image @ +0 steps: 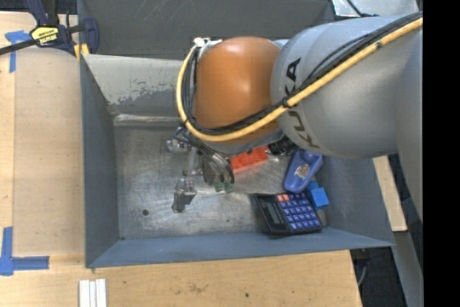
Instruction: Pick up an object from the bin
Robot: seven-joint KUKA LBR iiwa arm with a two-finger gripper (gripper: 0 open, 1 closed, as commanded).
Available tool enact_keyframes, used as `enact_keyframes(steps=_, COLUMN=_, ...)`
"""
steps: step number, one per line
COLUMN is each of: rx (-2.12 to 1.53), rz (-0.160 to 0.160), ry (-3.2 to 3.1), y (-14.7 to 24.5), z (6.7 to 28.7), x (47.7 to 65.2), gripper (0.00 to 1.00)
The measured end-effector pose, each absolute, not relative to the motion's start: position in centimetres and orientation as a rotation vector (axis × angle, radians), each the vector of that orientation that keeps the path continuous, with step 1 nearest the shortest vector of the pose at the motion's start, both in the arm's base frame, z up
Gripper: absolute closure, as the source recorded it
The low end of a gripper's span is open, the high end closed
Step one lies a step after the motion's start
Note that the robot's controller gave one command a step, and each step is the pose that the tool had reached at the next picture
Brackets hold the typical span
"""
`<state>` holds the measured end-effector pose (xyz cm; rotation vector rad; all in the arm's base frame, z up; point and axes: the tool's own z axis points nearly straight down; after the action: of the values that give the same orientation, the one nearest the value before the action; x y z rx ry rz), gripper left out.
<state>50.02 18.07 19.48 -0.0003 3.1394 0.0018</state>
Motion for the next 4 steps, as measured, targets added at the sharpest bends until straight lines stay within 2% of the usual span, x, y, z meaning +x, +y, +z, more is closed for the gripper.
enact_keyframes(steps=1, rx=-0.128, rz=0.003, ry=3.132, y=19.7, z=14.3, x=51.7, gripper=0.0)
enact_keyframes(steps=2, rx=-0.535, rz=0.0, ry=3.097, y=20.3, z=12.0, x=52.4, gripper=0.0)
enact_keyframes(steps=3, rx=-0.748, rz=0.001, ry=3.046, y=20.9, z=8.7, x=51.5, gripper=0.0)
enact_keyframes(steps=4, rx=-0.317, rz=0.003, ry=3.123, y=20.9, z=7.5, x=52.8, gripper=0.0)
